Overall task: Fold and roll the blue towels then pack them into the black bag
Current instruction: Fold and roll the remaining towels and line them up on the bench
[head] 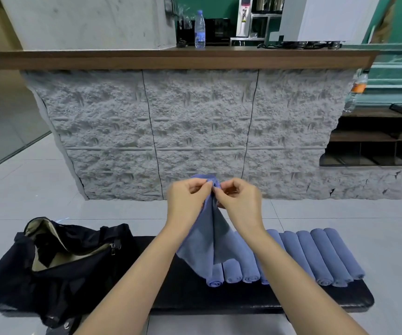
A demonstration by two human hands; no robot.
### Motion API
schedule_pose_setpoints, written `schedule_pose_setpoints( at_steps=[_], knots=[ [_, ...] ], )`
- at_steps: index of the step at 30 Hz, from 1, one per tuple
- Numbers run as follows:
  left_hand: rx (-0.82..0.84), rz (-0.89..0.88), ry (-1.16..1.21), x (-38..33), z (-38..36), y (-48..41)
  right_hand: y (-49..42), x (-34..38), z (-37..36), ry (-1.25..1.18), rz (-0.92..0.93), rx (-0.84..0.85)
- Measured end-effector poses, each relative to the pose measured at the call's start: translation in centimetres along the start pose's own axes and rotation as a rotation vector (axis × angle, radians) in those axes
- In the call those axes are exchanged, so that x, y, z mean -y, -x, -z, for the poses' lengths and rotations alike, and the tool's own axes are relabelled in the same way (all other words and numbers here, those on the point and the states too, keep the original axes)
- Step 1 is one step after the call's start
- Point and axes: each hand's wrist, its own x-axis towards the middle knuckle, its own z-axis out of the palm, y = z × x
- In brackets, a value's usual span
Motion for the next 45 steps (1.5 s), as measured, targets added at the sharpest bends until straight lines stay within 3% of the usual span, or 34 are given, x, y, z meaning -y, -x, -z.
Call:
schedule_pose_setpoints(
  at_steps=[3, 6, 8, 10, 12, 17, 23, 27, 31, 34, 38, 42, 43, 45],
  knots=[
    [0.1, -0.04, 0.022, -0.4, 0.5, 0.4, 0.7, 0.1, 0.2, -0.049, 0.017, 0.067],
    [0.171, -0.009, 0.039, 0.0, 1.5, 0.1, 1.2, 0.5, 1.2, -0.28, -0.06, 0.273],
    [0.204, -0.018, 0.041, 0.1, 2.0, -0.1, 1.3, 0.7, 2.1, -0.363, -0.067, 0.308],
    [0.235, -0.038, 0.044, 0.0, 2.3, -0.1, 0.6, 0.3, 3.5, -0.246, 0.031, 0.206],
    [0.286, -0.047, 0.049, -0.3, 2.6, 0.0, -0.3, 0.1, 5.1, -0.025, 0.164, 0.211],
    [0.339, -0.102, 0.026, -0.9, 3.1, 0.3, -1.0, 0.4, 6.5, 0.244, 0.346, 0.507],
    [0.305, -0.117, -0.017, -0.8, 3.5, 0.2, 0.1, 0.3, 5.5, 0.301, 0.388, 0.659],
    [0.229, -0.11, -0.074, -0.1, 4.4, -0.2, 0.9, 0.4, 5.9, 0.54, 0.553, 0.847],
    [0.128, -0.01, -0.066, 1.4, 6.1, -0.7, 1.3, 0.2, 7.6, 0.974, 0.943, 0.724],
    [0.089, 0.028, -0.077, 2.7, 6.6, -0.7, 1.1, -0.1, 8.4, 1.109, 1.057, 0.558],
    [0.05, 0.038, -0.065, 2.5, 6.5, -0.4, -0.4, 0.1, 8.6, 1.09, 0.903, 0.325],
    [0.0, -0.139, 0.087, -0.8, 7.3, -0.2, 0.0, 2.2, 8.3, 0.643, 0.688, 0.076],
    [0.024, -0.147, 0.062, -1.2, 7.5, -0.4, -0.4, 2.0, 8.2, 0.627, 0.574, 0.059],
    [0.132, -0.056, -0.11, -0.5, 7.7, -0.5, -1.1, 0.6, 7.8, 0.796, 0.254, 0.274]
  ],
)
